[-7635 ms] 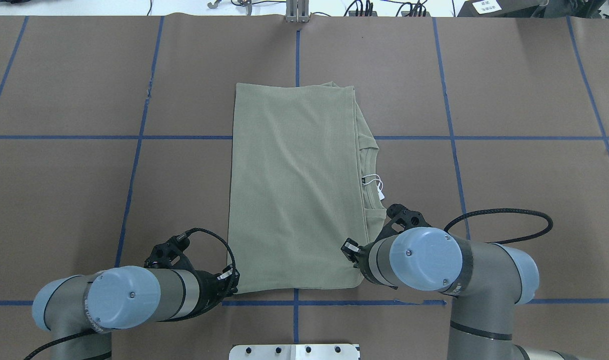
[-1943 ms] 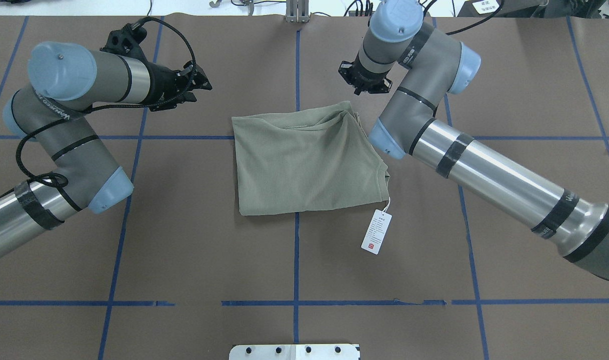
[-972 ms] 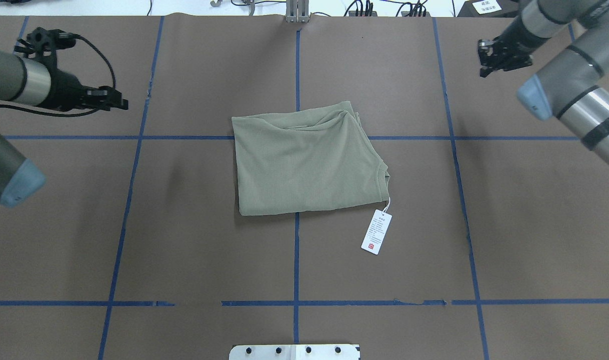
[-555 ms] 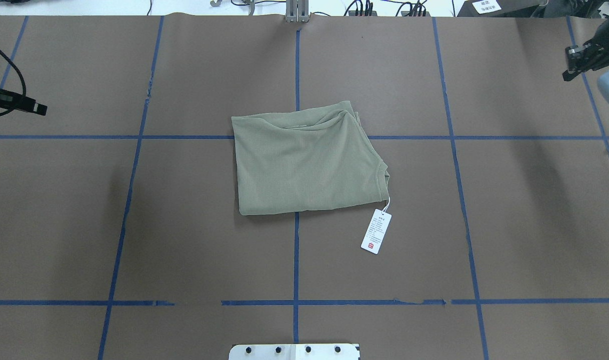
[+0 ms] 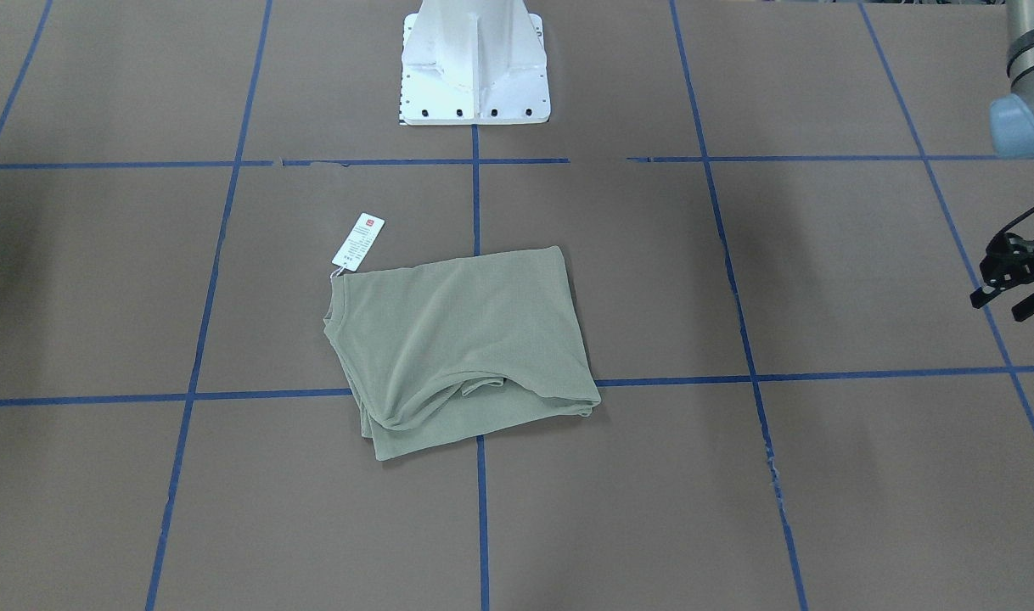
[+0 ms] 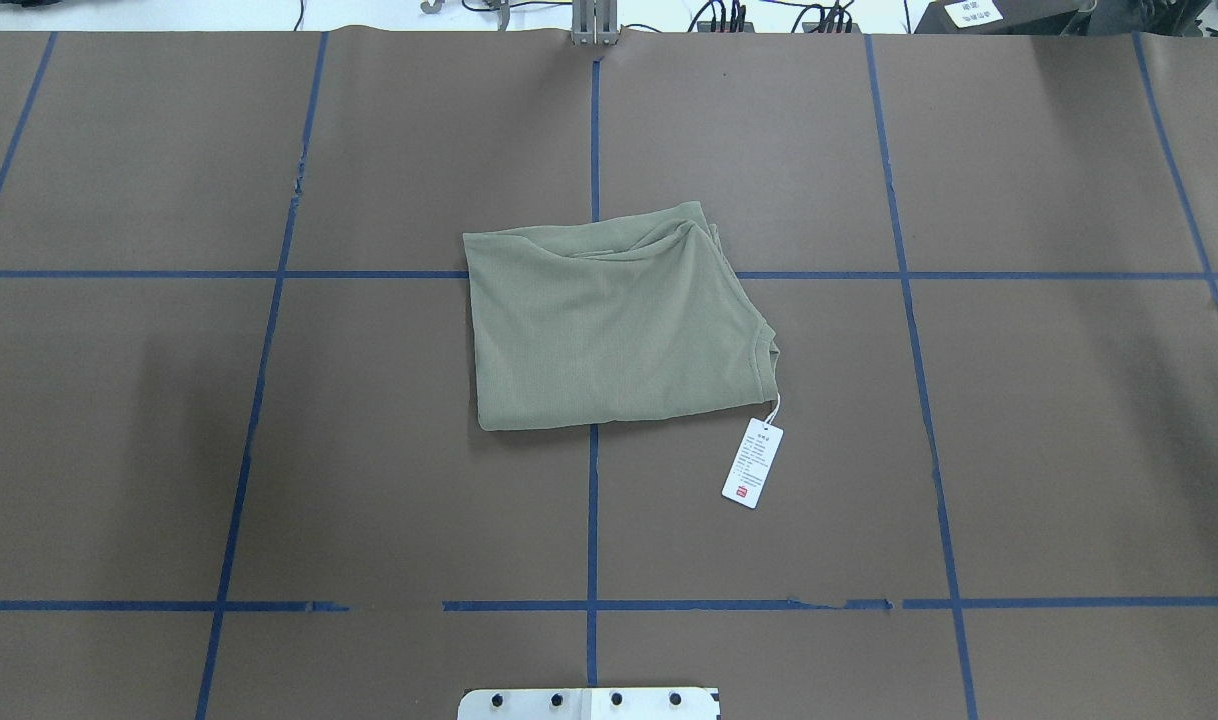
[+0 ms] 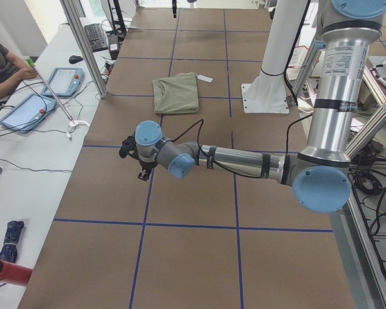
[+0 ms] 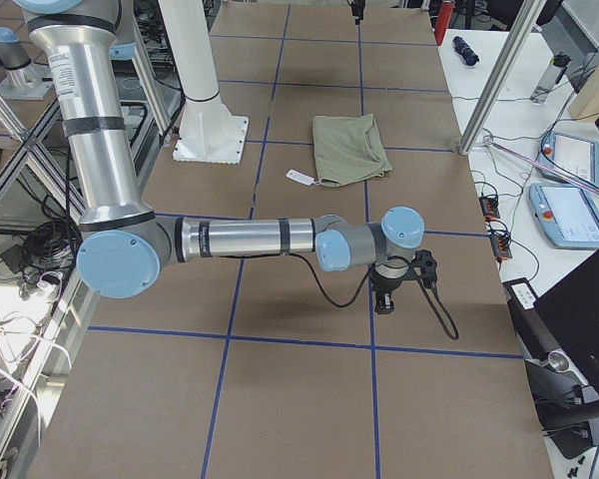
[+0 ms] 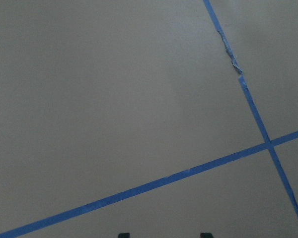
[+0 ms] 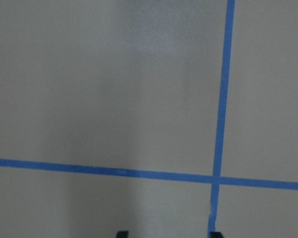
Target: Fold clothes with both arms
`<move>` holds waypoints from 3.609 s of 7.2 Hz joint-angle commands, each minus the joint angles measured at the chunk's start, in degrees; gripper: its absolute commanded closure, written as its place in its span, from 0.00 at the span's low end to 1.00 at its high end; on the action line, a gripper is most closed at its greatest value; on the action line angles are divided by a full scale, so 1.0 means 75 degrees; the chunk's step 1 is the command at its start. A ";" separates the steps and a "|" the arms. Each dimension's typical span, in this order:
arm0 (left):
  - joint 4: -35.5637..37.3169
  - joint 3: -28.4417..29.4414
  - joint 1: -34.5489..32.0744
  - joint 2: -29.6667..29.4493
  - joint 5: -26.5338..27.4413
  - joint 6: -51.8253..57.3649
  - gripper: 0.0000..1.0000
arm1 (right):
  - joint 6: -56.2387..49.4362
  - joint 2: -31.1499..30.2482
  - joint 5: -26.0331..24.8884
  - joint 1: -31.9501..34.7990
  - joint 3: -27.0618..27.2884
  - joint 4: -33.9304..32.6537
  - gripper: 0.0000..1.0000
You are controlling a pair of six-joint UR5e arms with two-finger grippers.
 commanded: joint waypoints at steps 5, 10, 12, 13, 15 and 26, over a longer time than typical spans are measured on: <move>0.1561 0.0000 -0.1081 0.0254 0.0027 0.1742 0.00 | -0.0109 -0.0263 -0.0094 -0.0510 0.0451 -0.0401 0.00; 0.1548 -0.0186 -0.1093 -0.0003 -0.0008 0.1683 0.00 | -0.0109 -0.0205 0.0186 -0.0498 0.0533 -0.0484 0.00; 0.1537 -0.0199 -0.1105 0.0008 0.0004 0.1706 0.00 | -0.0004 -0.0205 0.0280 -0.0475 0.0591 -0.0542 0.00; 0.1525 -0.0199 -0.1105 0.0066 0.0004 0.1753 0.00 | 0.0008 -0.0193 0.0269 -0.0393 0.0603 -0.0554 0.00; 0.1502 -0.0257 -0.1232 0.0322 0.0050 0.1764 0.00 | 0.0009 -0.0518 0.0164 -0.0346 0.0825 -0.0519 0.00; 0.2052 -0.0655 -0.1409 0.0453 0.0098 0.1366 0.00 | -0.0318 -0.0110 0.0164 0.0017 0.0920 -0.2172 0.00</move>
